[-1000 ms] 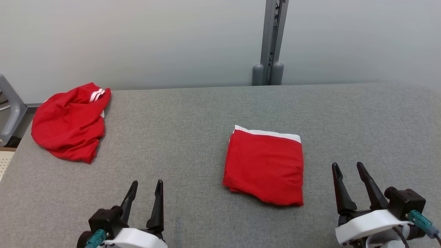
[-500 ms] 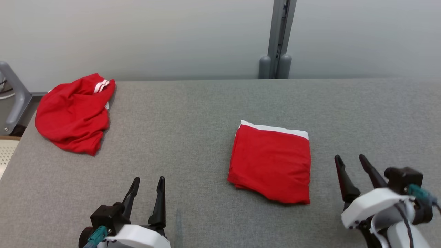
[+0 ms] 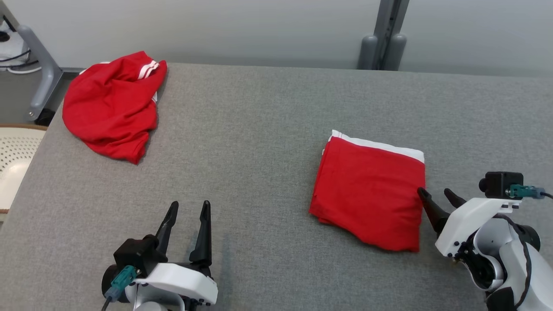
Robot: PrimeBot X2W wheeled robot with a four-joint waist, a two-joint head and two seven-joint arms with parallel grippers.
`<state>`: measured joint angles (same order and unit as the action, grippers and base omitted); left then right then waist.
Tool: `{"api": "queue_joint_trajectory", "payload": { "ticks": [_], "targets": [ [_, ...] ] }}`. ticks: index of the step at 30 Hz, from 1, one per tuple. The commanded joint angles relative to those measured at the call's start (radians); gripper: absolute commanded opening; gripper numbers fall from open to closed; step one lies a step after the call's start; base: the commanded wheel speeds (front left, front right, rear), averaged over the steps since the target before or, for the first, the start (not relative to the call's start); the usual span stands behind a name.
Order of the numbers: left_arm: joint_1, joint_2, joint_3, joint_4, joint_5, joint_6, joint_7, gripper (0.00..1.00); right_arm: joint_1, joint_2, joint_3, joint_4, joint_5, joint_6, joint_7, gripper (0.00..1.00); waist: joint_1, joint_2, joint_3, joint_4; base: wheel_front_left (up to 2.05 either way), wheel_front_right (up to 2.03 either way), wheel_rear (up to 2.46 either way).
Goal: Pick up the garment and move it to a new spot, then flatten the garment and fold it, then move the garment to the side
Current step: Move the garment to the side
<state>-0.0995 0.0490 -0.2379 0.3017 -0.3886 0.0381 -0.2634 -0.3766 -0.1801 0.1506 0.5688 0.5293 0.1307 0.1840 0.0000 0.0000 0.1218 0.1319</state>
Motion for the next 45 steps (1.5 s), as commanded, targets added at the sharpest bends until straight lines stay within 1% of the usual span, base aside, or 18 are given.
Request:
{"api": "queue_joint_trajectory", "payload": {
  "ticks": [1, 9, 10, 11, 13, 15, 16, 21, 27, 30, 36, 41, 45],
  "targets": [
    [-0.023, 0.004, 0.002, -0.006, -0.008, 0.004, -0.002, 1.0, -0.022, -0.017, 0.015, 0.022, 0.02, 0.0, 0.018, 1.0, 0.0, 0.0, 0.027, 0.024, 0.0, 0.0, 0.0],
    [-0.036, 0.003, 0.003, -0.017, -0.011, 0.014, -0.002, 1.0, -0.063, -0.04, 0.09, 0.081, 0.094, 0.0, 0.076, 1.0, 0.0, 0.0, 0.056, 0.044, 0.0, 0.0, 0.0],
    [-0.036, 0.003, 0.004, -0.017, -0.011, 0.015, -0.002, 1.0, -0.064, -0.041, 0.097, 0.083, 0.101, 0.0, 0.076, 0.72, 0.0, 0.0, 0.058, 0.044, 0.0, 0.0, 0.0],
    [-0.037, 0.004, 0.005, -0.019, -0.013, 0.017, -0.002, 1.0, -0.066, -0.041, 0.104, 0.086, 0.108, 0.0, 0.075, 0.48, 0.0, 0.0, 0.06, 0.043, 0.0, 0.0, 0.0],
    [-0.039, 0.004, 0.006, -0.021, -0.014, 0.016, -0.002, 1.0, -0.074, -0.046, 0.119, 0.09, 0.116, 0.0, 0.073, 0.36, 0.0, 0.0, 0.062, 0.041, 0.0, 0.0, 0.0],
    [-0.042, 0.004, 0.007, -0.022, -0.015, 0.016, -0.002, 1.0, -0.083, -0.051, 0.134, 0.09, 0.123, 0.0, 0.06, 0.15, 0.0, 0.0, 0.065, 0.037, 0.0, 0.0, 0.0],
    [-0.043, 0.003, 0.007, -0.023, -0.015, 0.017, -0.002, 1.0, -0.089, -0.055, 0.142, 0.087, 0.123, 0.0, 0.052, 0.0, 0.0, 0.0, 0.067, 0.035, 0.0, 0.0, 0.0],
    [-0.044, 0.004, 0.011, -0.027, -0.006, 0.016, -0.002, 1.0, -0.114, -0.082, 0.165, 0.076, 0.126, 0.0, 0.018, 0.0, 0.0, 0.0, 0.076, 0.016, 0.0, 0.0, 0.0],
    [-0.053, 0.003, 0.01, -0.032, 0.021, 0.009, -0.002, 1.0, -0.145, -0.141, 0.186, 0.071, 0.116, 0.0, -0.013, 0.0, 0.0, 0.0, 0.093, -0.037, 0.0, 0.0, 0.0],
    [-0.059, 0.004, 0.006, -0.031, 0.033, 0.004, -0.002, 1.0, -0.155, -0.165, 0.186, 0.072, 0.115, 0.0, -0.023, 0.0, 0.0, 0.0, 0.101, -0.077, 0.0, 0.0, 0.0],
    [-0.076, 0.004, -0.009, -0.027, 0.059, -0.007, -0.002, 1.0, -0.16, -0.188, 0.168, 0.075, 0.126, 0.0, -0.041, 0.0, 0.0, 0.0, 0.121, -0.18, 0.0, 0.0, 0.0],
    [-0.091, 0.004, -0.008, -0.02, 0.083, -0.013, -0.002, 1.0, -0.159, -0.19, 0.162, 0.078, 0.124, 0.0, -0.059, 0.0, 0.0, 0.0, 0.14, -0.268, 0.0, 0.0, 0.0],
    [-0.107, 0.004, -0.009, -0.013, 0.101, -0.021, -0.002, 1.0, -0.162, -0.186, 0.155, 0.085, 0.122, 0.0, -0.075, 0.0, 0.0, 0.0, 0.157, -0.315, 0.0, 0.0, 0.0]
  ]
}}
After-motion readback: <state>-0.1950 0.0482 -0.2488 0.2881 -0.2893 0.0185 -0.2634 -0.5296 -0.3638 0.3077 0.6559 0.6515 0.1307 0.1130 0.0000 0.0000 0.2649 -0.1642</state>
